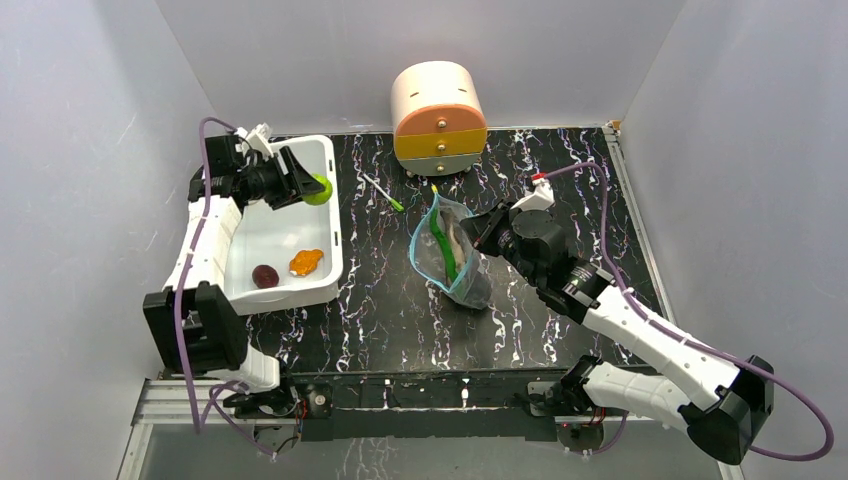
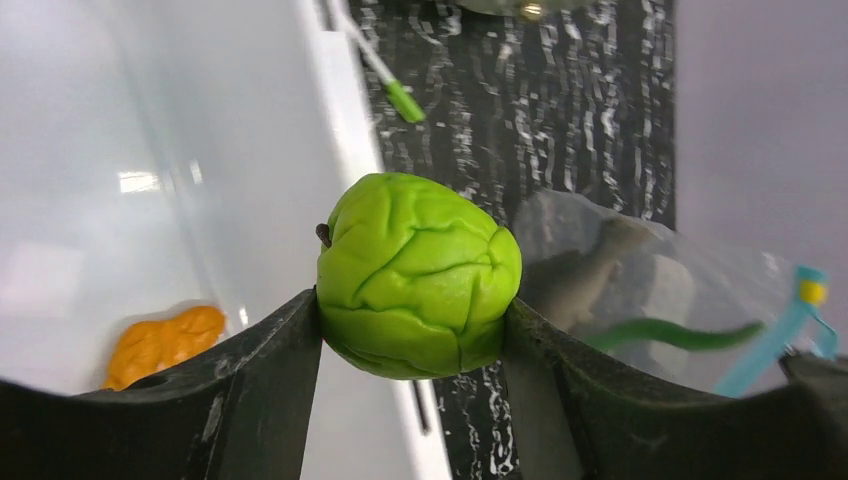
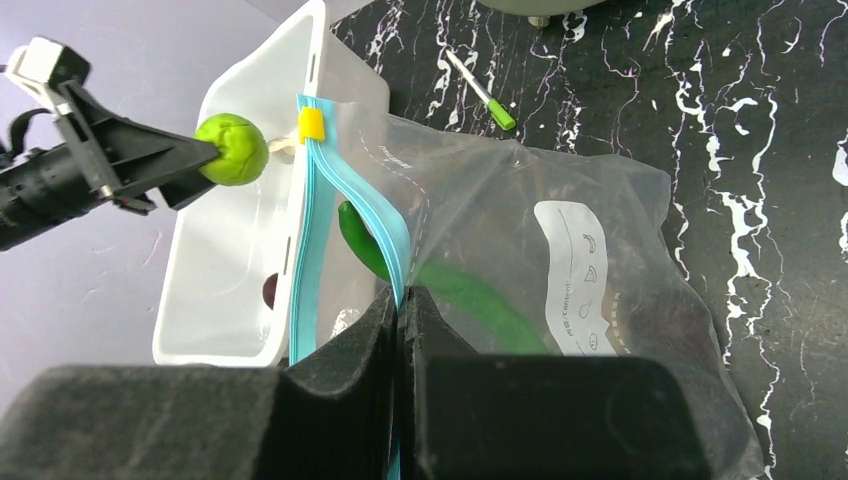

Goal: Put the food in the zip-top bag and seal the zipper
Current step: Place the fake fruit in the zipper food storage bag.

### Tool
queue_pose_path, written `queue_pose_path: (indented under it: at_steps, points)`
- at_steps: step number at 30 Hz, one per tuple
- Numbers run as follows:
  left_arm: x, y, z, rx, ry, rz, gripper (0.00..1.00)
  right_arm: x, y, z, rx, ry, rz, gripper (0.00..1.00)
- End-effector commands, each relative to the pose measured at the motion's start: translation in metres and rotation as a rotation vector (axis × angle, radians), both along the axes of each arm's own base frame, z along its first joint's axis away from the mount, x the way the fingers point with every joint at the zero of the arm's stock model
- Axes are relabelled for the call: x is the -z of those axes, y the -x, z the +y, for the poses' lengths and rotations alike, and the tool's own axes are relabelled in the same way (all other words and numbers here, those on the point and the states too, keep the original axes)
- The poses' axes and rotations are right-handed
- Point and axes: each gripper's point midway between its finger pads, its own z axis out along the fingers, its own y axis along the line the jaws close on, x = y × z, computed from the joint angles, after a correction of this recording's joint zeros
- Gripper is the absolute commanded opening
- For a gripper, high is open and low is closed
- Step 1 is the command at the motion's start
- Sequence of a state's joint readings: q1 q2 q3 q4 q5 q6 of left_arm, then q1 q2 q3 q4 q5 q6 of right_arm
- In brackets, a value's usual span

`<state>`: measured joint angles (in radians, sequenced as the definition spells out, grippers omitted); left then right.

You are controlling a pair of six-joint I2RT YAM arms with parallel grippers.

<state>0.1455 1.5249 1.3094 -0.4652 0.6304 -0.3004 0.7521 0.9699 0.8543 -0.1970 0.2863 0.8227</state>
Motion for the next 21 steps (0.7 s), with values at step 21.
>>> queue_pose_path:
  at_steps: [21]
  points:
    - [-0.114,0.114,-0.188,0.486,0.284,-0.243,0.30,-0.029,-0.014,0.017,0.023,-0.148,-0.025,0.00]
